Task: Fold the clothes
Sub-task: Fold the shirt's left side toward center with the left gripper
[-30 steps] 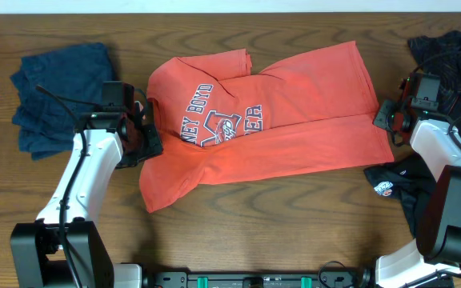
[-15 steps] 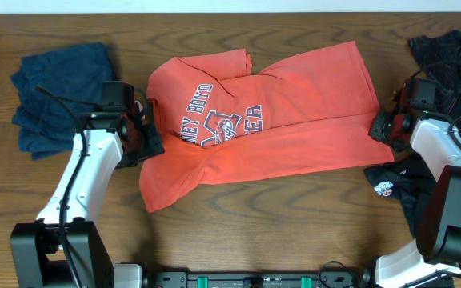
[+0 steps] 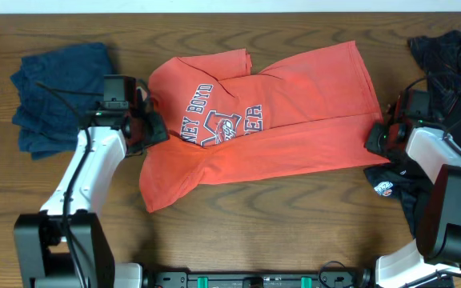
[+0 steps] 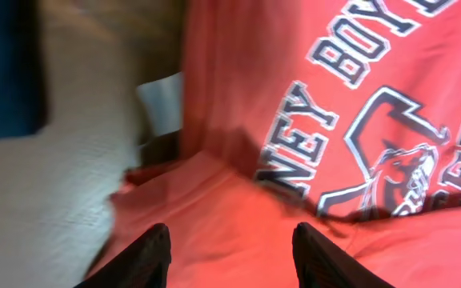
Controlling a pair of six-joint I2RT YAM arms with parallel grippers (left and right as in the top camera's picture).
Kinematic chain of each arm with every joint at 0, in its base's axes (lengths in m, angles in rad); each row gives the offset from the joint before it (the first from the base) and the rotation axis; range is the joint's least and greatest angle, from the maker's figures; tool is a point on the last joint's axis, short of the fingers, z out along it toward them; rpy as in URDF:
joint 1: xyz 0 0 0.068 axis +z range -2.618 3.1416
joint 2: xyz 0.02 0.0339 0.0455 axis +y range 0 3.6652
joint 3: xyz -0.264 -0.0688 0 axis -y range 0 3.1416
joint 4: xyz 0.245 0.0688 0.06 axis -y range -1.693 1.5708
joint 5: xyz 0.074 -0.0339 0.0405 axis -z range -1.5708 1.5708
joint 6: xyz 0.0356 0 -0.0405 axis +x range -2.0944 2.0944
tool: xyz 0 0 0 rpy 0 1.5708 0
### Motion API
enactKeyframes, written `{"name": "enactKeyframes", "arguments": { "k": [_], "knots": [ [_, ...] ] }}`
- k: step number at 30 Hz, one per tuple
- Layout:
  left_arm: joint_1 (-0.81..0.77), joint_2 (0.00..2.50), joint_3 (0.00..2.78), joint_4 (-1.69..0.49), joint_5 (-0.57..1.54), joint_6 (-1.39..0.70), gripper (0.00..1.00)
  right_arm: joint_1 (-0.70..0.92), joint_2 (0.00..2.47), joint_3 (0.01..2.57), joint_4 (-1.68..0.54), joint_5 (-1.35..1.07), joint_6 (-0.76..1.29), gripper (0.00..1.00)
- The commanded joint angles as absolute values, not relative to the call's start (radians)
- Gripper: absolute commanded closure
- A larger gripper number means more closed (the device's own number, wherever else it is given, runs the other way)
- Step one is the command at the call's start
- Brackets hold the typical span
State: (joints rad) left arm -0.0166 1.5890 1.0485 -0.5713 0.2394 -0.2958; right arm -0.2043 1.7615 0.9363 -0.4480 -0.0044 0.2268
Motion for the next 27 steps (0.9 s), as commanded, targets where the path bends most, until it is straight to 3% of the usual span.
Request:
{"name": "enactKeyframes", "arguments": {
  "k": [1,27],
  "knots": [
    [-0.057,1.618,1.044,-0.535,0.262,-0.305,0.49,-0.202,1.754,0.915,-0.445,0.003,0.22,0.78],
    [-0.146,1.785,1.044,-0.509,0.154,-0.38,0.5,-0.202,1.754,0.915,-0.453,0.003,0.22,0.77]
  ]
}}
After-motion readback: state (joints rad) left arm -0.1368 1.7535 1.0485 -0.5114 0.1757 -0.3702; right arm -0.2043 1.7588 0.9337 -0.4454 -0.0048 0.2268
